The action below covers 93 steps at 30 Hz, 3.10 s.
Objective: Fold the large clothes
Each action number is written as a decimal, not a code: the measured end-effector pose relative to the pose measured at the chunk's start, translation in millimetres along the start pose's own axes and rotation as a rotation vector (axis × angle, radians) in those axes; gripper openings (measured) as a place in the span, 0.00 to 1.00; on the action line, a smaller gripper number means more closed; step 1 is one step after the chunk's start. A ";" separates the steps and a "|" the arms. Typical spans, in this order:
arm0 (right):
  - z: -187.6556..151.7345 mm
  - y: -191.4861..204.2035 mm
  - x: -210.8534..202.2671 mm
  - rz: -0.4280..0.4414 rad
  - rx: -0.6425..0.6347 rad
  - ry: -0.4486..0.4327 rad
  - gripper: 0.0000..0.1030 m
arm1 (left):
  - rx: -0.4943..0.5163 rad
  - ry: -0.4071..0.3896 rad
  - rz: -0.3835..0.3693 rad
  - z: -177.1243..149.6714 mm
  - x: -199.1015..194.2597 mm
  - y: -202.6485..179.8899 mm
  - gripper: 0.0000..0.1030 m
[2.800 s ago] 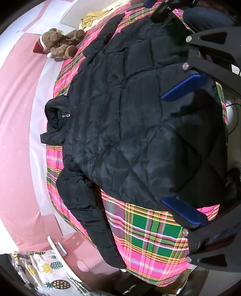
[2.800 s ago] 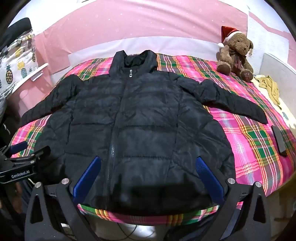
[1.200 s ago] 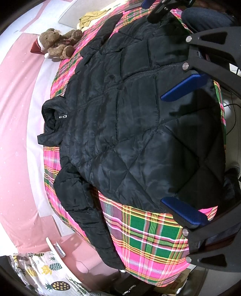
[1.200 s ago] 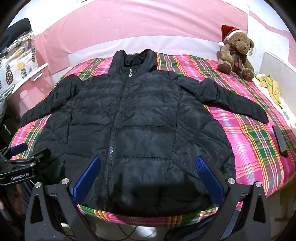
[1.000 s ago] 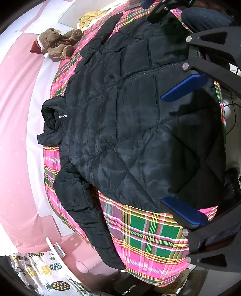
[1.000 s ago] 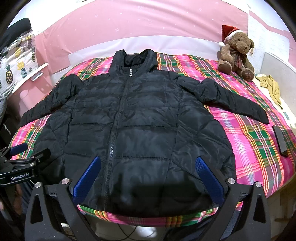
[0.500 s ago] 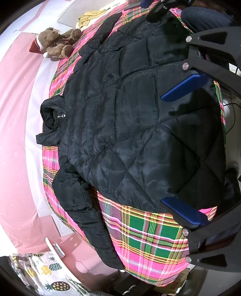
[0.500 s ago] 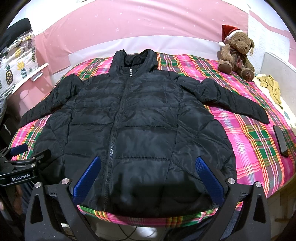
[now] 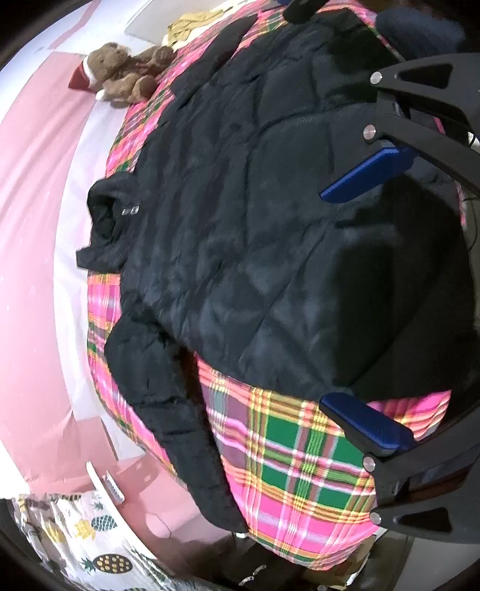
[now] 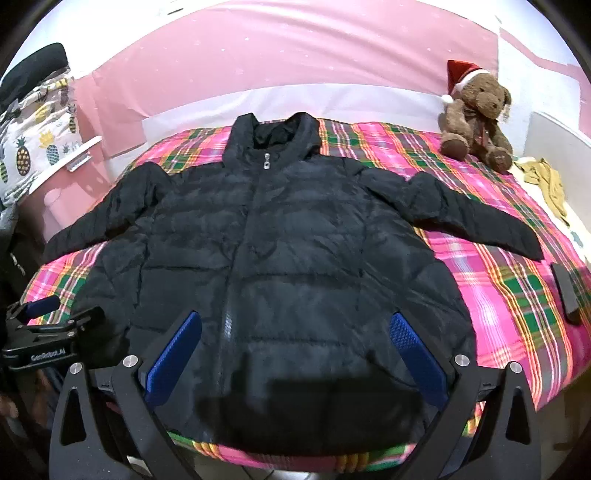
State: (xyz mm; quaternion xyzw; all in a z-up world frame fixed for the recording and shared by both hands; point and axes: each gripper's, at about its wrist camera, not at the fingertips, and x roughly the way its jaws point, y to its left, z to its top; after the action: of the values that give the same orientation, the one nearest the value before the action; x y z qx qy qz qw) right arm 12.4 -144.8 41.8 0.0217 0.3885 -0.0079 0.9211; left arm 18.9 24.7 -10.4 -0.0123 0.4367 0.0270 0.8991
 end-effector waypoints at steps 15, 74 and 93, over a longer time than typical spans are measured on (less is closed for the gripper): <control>59.8 19.2 59.1 0.090 -0.059 -0.005 0.99 | -0.261 -0.035 0.076 61.5 68.8 143.5 1.00; 61.6 -101.8 109.7 -0.003 0.122 0.057 0.80 | 0.065 -0.150 -0.455 246.9 118.8 -105.5 0.12; 78.2 -110.0 113.8 0.059 0.171 0.035 0.80 | 0.021 -0.187 -0.591 234.0 91.2 -67.6 0.76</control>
State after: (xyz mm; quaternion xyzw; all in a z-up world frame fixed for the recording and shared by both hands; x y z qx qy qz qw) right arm 144.3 -258.0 11.1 0.1119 0.4017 -0.0135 0.9088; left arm 262.7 -28.6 62.6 -0.1270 0.3297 -0.2389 0.9045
